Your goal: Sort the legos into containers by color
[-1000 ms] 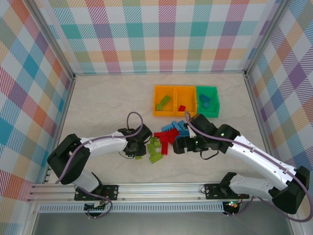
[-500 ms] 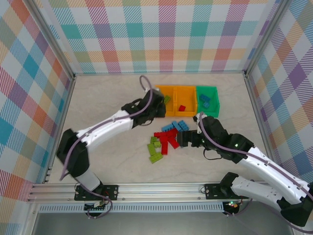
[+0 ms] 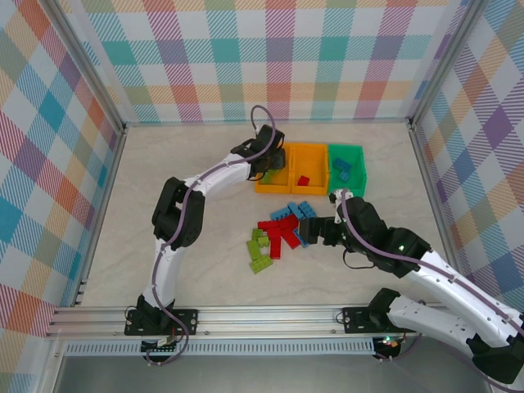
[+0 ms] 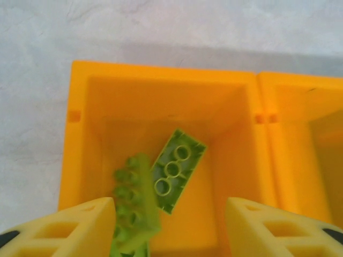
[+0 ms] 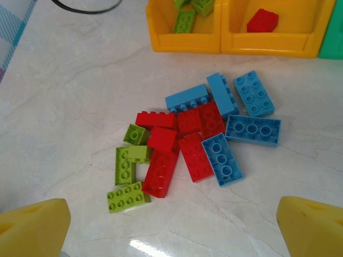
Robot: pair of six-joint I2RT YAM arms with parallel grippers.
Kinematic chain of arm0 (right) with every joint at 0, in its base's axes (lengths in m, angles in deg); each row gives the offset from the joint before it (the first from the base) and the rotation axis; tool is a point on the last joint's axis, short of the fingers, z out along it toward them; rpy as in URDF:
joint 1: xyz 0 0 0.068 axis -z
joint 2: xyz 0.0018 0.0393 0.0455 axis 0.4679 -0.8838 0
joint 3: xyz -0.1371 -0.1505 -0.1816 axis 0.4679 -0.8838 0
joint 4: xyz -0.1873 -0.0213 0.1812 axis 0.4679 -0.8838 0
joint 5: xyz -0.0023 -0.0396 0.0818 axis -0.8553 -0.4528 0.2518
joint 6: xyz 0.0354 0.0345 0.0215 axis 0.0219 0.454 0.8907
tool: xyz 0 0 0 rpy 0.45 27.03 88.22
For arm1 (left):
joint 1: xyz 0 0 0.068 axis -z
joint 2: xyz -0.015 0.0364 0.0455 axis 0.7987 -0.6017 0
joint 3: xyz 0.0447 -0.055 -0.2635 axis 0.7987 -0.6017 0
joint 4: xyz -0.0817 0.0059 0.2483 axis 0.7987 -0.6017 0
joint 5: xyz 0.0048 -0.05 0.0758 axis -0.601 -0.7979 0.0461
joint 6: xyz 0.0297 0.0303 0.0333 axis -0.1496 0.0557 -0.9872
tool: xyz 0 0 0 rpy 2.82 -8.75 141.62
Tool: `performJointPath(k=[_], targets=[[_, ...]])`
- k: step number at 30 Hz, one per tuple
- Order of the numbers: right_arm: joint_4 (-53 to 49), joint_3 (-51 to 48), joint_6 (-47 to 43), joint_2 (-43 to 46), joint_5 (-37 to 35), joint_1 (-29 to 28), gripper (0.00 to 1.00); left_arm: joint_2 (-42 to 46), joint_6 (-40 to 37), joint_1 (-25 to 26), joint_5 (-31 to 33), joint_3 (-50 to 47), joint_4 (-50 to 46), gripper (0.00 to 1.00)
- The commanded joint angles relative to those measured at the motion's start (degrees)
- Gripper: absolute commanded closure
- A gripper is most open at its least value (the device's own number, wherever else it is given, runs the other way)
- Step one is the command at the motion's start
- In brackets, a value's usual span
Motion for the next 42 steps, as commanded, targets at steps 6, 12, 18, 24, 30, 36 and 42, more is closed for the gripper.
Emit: performJointPath(k=[6,12,18,24,30,36,42], targets=[[-0.3,-0.4,0.9,-6.8,0.2,-0.2,0.03,24.8,-1.2,2.3,-5.5,-17.3,7.2,0.42],[4.3,-0.3,4.8,-17.3,8.8,-0.4,0.08,50.5,-13.4,7.4,-8.2,-34.5,6.4,0.43],[10.7,0.7,8.9,-29.7,12.8,-2.2,0.14,70.2,-32.1,9.4,-16.8,-40.3,-12.6,0.38],[13.1,3.7,12.5,-39.7,10.9,-4.8,0.2,82.9,-52.1,9.7,-21.9,-50.2,-22.5,0.17],[13.6,6.4,12.7,-46.6,9.4,-6.1,0.23,90.3,-60.7,9.6,-26.0,-60.8,-17.6,0.0],[13.4,7.1,12.5,-49.4,7.7,-6.2,0.44,89.1,-62.6,9.6,-27.5,-62.4,-16.8,0.0],[10.8,7.1,11.9,-51.0,5.9,-6.3,0.51,89.5,-63.0,9.5,-28.3,-64.0,-15.6,0.0]])
